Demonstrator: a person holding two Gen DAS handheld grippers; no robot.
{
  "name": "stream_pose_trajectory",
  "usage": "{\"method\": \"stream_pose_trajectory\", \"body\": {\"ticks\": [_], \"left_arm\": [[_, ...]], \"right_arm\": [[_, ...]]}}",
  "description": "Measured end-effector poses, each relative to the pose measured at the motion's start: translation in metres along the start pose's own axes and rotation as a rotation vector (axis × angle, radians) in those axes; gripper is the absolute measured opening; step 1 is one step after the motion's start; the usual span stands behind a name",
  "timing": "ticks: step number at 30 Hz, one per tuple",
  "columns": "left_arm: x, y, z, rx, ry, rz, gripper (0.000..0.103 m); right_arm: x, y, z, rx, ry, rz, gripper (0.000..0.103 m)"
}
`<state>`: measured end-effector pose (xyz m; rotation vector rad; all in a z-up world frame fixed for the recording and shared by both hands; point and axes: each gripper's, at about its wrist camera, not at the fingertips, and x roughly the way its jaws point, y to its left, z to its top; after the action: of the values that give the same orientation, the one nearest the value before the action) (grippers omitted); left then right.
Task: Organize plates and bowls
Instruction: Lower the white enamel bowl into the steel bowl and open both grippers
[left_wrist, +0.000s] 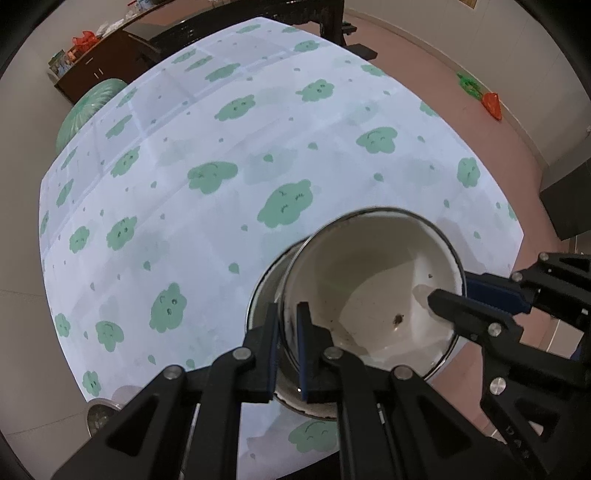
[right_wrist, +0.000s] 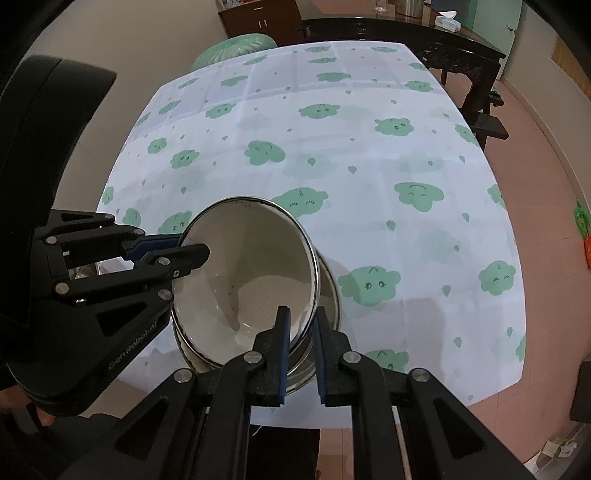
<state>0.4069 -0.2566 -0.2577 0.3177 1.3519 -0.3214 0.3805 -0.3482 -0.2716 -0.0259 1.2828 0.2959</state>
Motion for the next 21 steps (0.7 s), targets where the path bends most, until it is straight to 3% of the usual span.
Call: {"method": "stream_pose_trajectory", "body": {"ticks": [21], "left_arm": [[0.012, 0.001, -0.025, -0.003, 0.036, 0.006, 0.005]], "right_arm": [[0.014, 0.014, -0.017, -0.017, 0.051, 0.012, 0.014]]}}
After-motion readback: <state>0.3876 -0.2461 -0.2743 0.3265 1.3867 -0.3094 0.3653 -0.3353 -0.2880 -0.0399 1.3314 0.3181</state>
